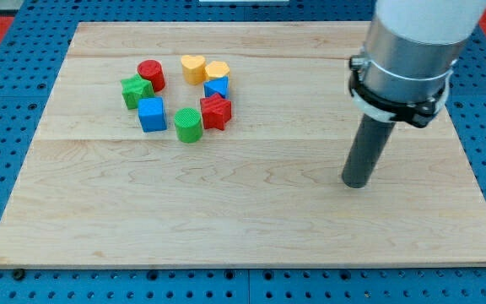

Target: Push the red star into the red circle

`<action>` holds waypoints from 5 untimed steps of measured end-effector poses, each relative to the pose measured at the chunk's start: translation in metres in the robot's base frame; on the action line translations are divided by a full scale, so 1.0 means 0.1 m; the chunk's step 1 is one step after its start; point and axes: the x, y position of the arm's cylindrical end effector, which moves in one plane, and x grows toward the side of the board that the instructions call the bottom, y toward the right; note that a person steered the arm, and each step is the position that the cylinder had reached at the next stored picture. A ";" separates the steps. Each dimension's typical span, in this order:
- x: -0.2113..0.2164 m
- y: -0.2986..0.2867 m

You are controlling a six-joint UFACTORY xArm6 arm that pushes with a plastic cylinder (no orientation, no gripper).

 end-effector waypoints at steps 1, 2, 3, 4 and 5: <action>-0.33 -0.12; -0.97 -0.12; -1.75 -0.48; -2.08 -0.88; -1.58 -1.09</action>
